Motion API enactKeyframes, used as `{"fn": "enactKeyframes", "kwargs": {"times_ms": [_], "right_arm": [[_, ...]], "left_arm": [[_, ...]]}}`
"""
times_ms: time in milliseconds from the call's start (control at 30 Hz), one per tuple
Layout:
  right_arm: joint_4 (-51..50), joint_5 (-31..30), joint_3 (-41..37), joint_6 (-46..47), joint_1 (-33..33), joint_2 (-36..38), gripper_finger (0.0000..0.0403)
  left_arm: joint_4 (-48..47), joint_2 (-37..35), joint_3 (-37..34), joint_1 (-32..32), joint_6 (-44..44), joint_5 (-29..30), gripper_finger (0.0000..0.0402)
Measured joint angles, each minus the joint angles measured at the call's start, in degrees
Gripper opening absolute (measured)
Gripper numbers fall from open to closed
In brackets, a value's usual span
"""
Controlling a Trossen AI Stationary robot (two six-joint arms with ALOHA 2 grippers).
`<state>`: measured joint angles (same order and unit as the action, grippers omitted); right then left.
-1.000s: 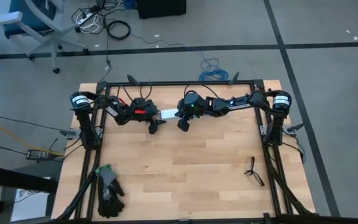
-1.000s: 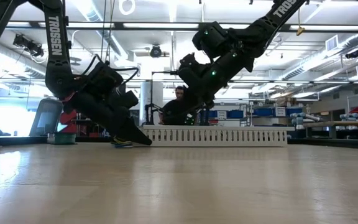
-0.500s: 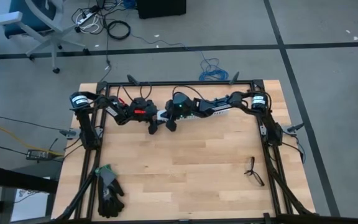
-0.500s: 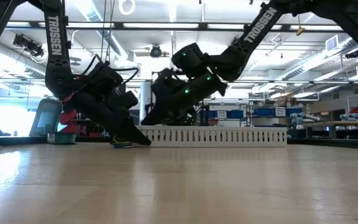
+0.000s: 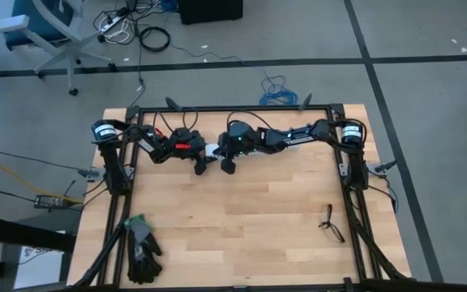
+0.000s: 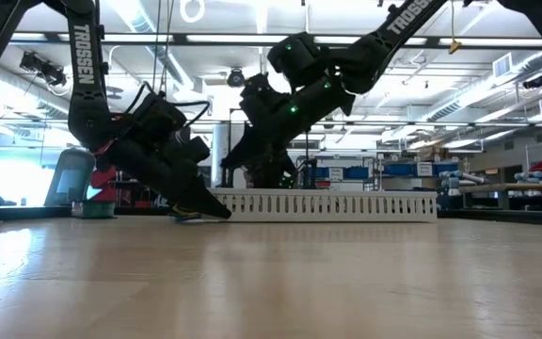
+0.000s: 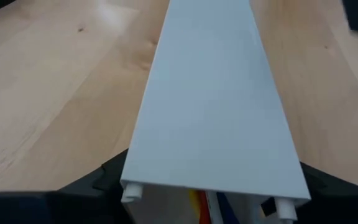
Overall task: Ziptie cables
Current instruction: Close the white cable duct
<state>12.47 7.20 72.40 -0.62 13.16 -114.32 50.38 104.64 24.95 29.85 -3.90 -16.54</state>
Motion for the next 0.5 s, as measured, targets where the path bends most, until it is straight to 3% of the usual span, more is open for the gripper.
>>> {"fn": "enactKeyframes", "kwargs": {"times_ms": [500], "right_arm": [[-2.06, -0.11, 0.02, 0.0, -0.06, 0.14, 0.0]], "left_arm": [[-0.45, -0.02, 0.02, 0.02, 1.79, -0.41, 0.0317]]}}
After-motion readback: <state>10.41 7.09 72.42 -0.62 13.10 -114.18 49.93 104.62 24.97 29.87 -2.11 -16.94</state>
